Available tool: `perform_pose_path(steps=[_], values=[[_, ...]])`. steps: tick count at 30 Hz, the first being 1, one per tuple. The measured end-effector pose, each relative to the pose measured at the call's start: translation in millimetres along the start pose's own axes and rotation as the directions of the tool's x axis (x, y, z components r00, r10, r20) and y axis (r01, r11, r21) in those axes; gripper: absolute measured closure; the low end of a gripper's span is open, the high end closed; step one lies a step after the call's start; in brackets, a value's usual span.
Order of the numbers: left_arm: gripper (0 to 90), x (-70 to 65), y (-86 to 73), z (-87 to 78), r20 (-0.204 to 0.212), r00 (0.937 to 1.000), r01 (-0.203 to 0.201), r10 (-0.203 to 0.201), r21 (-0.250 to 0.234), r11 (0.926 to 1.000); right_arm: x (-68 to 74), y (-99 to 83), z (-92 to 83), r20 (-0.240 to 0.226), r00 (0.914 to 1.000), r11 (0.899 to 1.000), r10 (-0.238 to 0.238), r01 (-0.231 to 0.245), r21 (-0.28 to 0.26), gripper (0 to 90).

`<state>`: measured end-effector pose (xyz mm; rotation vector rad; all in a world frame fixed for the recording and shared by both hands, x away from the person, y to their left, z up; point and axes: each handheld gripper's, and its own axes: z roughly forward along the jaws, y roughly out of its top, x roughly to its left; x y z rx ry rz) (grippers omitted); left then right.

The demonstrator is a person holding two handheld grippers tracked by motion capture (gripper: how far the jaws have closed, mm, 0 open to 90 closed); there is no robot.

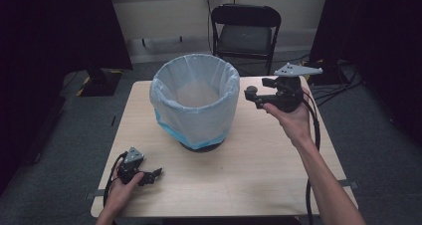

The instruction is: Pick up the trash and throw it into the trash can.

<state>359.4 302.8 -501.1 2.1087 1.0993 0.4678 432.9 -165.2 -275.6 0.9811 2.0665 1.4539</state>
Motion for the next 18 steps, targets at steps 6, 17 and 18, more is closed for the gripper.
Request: perform_pose_path(steps=[6,17,18], values=[[7.9,0.0,0.0,0.0,0.000,1.0000,0.000,0.000,0.000,1.0000,-2.7,-16.1,-7.6,0.005,0.9999,1.000,0.013,-0.013,0.025,22.4],[7.8,0.0,0.0,0.0,0.000,1.0000,0.000,0.000,0.000,1.0000,-11.7,-47.1,-24.9,0.035,0.9985,0.998,0.043,-0.045,0.049,21.2],[7.8,0.0,0.0,0.0,0.000,1.0000,0.000,0.000,0.000,1.0000,-13.0,-52.8,-27.4,0.042,0.9977,0.997,0.053,-0.055,0.056,21.4]])
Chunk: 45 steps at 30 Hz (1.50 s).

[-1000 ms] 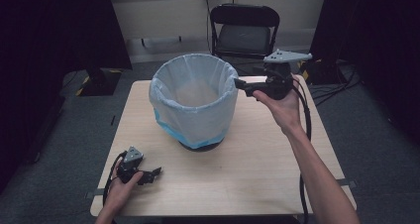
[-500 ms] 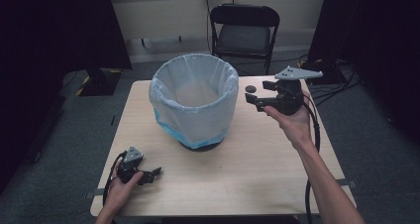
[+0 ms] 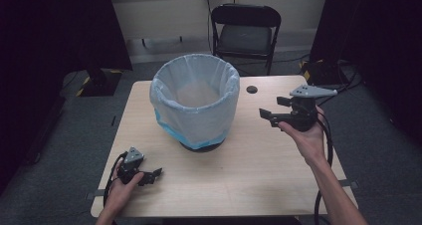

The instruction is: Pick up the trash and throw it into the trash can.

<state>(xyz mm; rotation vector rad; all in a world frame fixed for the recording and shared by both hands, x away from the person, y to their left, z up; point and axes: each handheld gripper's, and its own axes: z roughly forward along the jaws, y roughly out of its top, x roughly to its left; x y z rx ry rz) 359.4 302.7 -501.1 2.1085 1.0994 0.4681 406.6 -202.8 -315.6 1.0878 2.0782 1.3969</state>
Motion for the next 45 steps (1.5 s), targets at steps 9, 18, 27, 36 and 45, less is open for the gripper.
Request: perform_pose_path(steps=[9,18,27,36,45], values=[[7.8,-0.3,0.1,0.1,-0.002,1.0000,0.002,-0.002,0.001,1.0000,-11.5,-35.9,-11.1,0.033,0.9988,0.999,0.035,-0.036,0.028,20.4],[7.7,-0.4,0.1,0.2,-0.003,1.0000,0.002,-0.002,0.000,1.0000,-25.1,-83.0,-16.1,0.080,0.9938,0.992,0.076,-0.084,0.091,20.1],[7.6,-0.8,0.1,0.5,-0.004,1.0000,0.005,-0.005,-0.003,1.0000,-35.1,-130.1,-12.6,0.132,0.9869,0.974,0.093,-0.118,0.196,17.5],[7.6,-0.8,0.1,0.5,-0.004,1.0000,0.005,-0.005,-0.003,1.0000,-43.5,-171.5,-4.1,0.183,0.9773,0.948,0.108,-0.157,0.279,17.8],[7.6,-0.7,0.3,0.6,-0.003,1.0000,0.005,-0.005,-0.002,1.0000,-48.1,-189.6,-4.1,0.239,0.9664,0.929,0.095,-0.172,0.328,18.4]])
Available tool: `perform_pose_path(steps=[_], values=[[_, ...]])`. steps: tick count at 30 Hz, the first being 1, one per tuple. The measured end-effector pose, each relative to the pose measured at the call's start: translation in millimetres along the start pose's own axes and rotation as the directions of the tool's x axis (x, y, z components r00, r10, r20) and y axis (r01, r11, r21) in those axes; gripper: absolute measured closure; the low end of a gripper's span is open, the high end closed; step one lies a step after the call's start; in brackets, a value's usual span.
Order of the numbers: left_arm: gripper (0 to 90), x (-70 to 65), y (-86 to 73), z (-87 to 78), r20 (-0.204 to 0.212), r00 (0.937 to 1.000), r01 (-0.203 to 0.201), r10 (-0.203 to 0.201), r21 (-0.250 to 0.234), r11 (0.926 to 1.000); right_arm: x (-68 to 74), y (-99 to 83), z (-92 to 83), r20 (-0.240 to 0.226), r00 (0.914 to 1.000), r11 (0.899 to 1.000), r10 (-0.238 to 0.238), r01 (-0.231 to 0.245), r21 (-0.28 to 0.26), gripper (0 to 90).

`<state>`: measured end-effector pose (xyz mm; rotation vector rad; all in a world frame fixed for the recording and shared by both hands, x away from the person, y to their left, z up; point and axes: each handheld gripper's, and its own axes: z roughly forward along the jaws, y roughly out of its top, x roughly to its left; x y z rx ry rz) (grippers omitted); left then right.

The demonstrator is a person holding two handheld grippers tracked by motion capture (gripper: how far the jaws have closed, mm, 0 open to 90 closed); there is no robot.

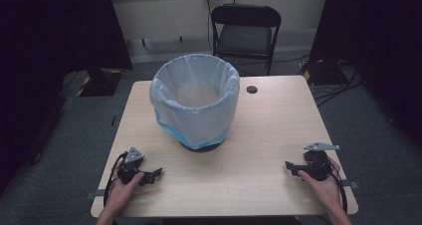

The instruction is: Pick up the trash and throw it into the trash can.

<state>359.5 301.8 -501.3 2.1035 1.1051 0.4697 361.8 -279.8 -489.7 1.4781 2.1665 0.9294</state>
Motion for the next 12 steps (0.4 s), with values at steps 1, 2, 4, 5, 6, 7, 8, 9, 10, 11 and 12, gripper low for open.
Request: perform_pose_path(steps=[1,2,4,5,6,7,8,9,10,11,12], values=[[7.4,-0.1,0.0,0.1,0.000,1.0000,0.000,0.000,0.000,1.0000,-0.3,-1.5,0.1,0.007,1.0000,1.000,-0.006,0.006,-0.009,18.6],[7.4,-0.1,0.0,0.1,0.000,1.0000,0.000,0.000,0.000,1.0000,-0.2,-2.1,0.5,0.015,0.9998,1.000,-0.009,0.009,-0.015,18.5],[7.4,-0.1,0.0,0.1,0.000,1.0000,0.000,0.000,0.000,1.0000,0.5,-4.6,1.7,0.030,0.9994,0.999,-0.019,0.020,-0.037,18.2],[7.4,-0.1,0.0,0.0,0.000,1.0000,0.000,0.000,0.000,1.0000,3.6,-8.5,4.0,0.066,0.9964,0.996,-0.054,0.058,-0.061,17.3],[7.4,-0.1,0.0,0.1,0.001,1.0000,0.000,0.000,0.000,1.0000,4.3,-9.2,4.2,0.069,0.9964,0.996,-0.049,0.054,-0.067,17.2],[7.4,-0.1,0.0,0.1,0.000,1.0000,0.000,0.000,0.000,1.0000,4.5,-9.2,4.2,0.072,0.9963,0.996,-0.047,0.051,-0.067,17.2],[7.4,-0.1,0.0,0.1,0.000,1.0000,0.000,0.000,0.000,1.0000,4.5,-9.2,4.2,0.072,0.9963,0.996,-0.047,0.052,-0.067,17.2],[7.4,-0.1,0.0,0.1,0.000,1.0000,0.000,0.000,0.000,1.0000,4.6,-9.2,4.2,0.072,0.9964,0.996,-0.046,0.050,-0.067,17.2],[7.4,-0.1,0.0,0.1,0.000,1.0000,0.000,0.000,0.000,1.0000,4.6,-9.2,4.2,0.072,0.9964,0.996,-0.046,0.051,-0.067,17.2],[7.4,-0.1,0.0,0.1,0.000,1.0000,0.000,0.000,0.000,1.0000,4.6,-9.2,4.2,0.072,0.9964,0.996,-0.046,0.051,-0.067,17.2],[7.4,-0.1,0.0,0.0,0.000,1.0000,0.000,0.000,0.000,1.0000,4.5,-9.2,4.2,0.072,0.9964,0.996,-0.046,0.051,-0.067,17.1]])
